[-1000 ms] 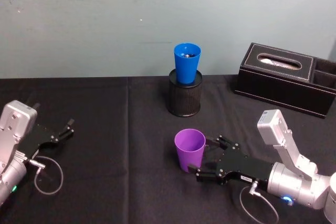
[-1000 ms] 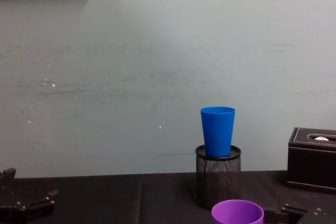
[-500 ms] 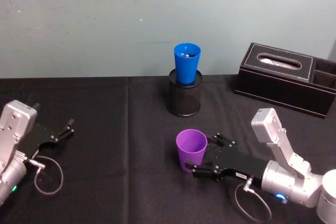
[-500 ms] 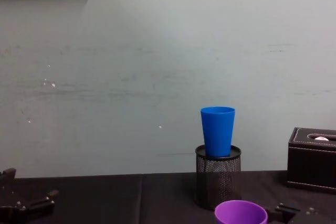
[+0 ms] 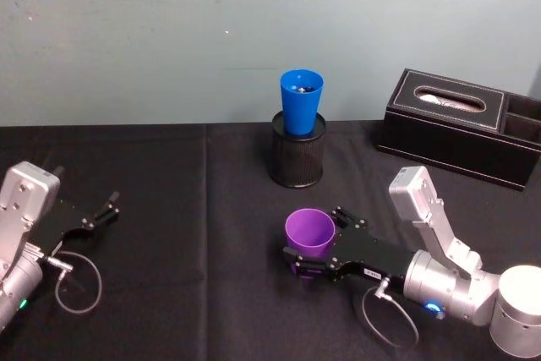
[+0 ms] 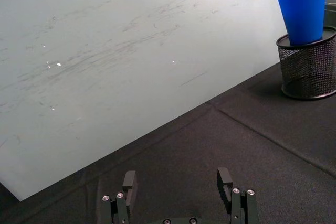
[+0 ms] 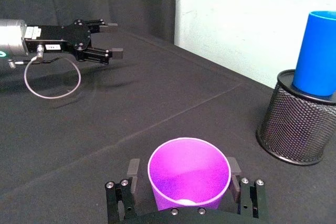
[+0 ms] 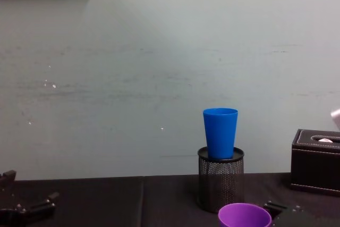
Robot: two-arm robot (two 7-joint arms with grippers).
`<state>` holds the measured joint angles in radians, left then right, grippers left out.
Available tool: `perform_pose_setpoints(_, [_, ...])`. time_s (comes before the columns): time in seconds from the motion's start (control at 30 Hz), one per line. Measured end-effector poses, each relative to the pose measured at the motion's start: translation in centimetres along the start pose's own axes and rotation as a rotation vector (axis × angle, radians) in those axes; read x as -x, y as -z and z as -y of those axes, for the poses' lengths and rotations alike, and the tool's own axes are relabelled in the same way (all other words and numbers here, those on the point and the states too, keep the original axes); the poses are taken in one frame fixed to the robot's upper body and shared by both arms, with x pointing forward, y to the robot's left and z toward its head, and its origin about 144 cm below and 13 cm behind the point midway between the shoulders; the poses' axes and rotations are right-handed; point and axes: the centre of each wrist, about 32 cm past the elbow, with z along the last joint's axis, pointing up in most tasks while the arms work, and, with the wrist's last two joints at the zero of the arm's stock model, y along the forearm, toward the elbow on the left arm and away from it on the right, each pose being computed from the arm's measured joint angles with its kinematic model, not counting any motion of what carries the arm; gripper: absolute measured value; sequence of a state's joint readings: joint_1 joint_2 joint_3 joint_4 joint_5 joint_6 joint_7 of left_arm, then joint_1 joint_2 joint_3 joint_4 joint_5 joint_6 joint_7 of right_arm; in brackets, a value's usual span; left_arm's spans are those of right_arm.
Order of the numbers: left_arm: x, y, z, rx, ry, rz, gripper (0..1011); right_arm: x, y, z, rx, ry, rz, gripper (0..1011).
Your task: Pick up one cup with a gripper and tap it against the other cup.
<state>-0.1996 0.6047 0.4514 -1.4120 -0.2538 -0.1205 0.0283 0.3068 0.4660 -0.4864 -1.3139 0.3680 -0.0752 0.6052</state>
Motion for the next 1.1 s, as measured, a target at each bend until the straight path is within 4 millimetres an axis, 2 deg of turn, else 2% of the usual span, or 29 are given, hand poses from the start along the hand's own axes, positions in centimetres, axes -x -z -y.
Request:
perform_pose_setpoints(0.9, [0.00,0.00,0.00,0.000,0.000,0.000,1000,-0.02,0.17,-0.25,0.008,0.002,-0.003,1002])
perform_pose_setpoints(1.1, [0.00,0.00,0.00,0.000,0.000,0.000,1000,-0.02,0.16,-0.25,0.008,0.002,-0.004,892])
